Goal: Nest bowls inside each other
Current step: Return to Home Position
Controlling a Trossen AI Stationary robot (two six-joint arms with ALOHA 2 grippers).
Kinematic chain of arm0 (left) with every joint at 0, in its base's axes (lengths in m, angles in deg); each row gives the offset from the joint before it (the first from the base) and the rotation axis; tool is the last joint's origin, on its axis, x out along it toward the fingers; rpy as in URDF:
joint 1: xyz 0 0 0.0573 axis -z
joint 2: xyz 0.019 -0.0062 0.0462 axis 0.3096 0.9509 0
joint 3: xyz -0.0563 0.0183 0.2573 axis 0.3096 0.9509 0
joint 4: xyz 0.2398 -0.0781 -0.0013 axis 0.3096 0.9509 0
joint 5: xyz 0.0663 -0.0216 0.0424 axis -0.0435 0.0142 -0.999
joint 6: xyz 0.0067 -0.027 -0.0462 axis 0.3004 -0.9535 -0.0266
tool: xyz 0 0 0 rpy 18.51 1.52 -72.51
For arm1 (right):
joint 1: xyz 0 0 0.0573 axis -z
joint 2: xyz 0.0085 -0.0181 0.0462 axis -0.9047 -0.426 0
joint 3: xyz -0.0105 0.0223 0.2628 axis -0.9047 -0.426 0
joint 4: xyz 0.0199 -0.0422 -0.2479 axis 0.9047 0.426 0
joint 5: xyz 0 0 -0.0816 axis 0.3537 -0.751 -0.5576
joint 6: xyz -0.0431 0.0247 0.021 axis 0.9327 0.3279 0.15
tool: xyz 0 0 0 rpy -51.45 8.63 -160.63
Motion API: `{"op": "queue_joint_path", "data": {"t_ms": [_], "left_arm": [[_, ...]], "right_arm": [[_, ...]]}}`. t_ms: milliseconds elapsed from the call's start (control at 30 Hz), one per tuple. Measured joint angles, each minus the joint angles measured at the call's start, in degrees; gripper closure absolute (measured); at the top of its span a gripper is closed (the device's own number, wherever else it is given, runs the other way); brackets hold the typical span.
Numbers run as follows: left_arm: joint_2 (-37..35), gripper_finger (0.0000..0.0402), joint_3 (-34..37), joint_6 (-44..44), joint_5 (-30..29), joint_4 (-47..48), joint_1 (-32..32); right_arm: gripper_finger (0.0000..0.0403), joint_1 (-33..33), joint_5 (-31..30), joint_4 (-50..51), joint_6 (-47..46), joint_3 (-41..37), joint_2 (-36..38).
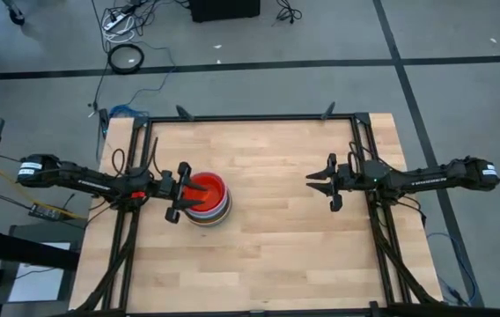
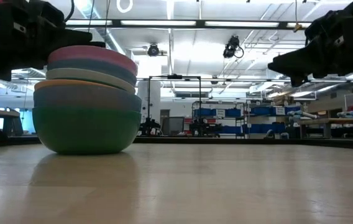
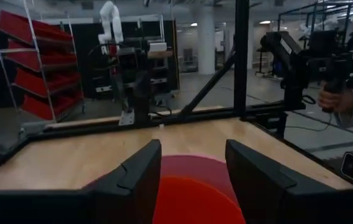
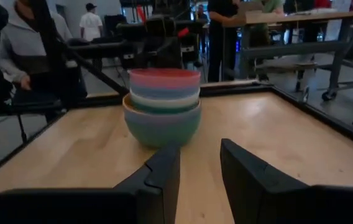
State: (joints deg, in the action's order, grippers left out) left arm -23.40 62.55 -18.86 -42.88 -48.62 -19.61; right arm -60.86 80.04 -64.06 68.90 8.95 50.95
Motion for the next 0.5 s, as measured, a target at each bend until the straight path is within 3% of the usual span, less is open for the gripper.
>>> {"op": "queue_joint_path", "data": {"t_ms": [133,267,500], "left_arm": [[-0.03,0.0213,0.01,1.26,-0.49,0.71,0.01],[0.03,0.0213,0.01,0.7,-5.04,4.77,0.01],[0.15,0.0213,0.01,0.32,-5.73,4.96,-0.03]], "right_arm": [[0.0297,0.0,-0.04,0.64,1.48,0.06,-0.1],[0.0297,0.0,-0.17,0.72,4.02,0.06,-0.13],[0.0297,0.0,-6.92,1.08,3.19,0.06,-0.82]]}}
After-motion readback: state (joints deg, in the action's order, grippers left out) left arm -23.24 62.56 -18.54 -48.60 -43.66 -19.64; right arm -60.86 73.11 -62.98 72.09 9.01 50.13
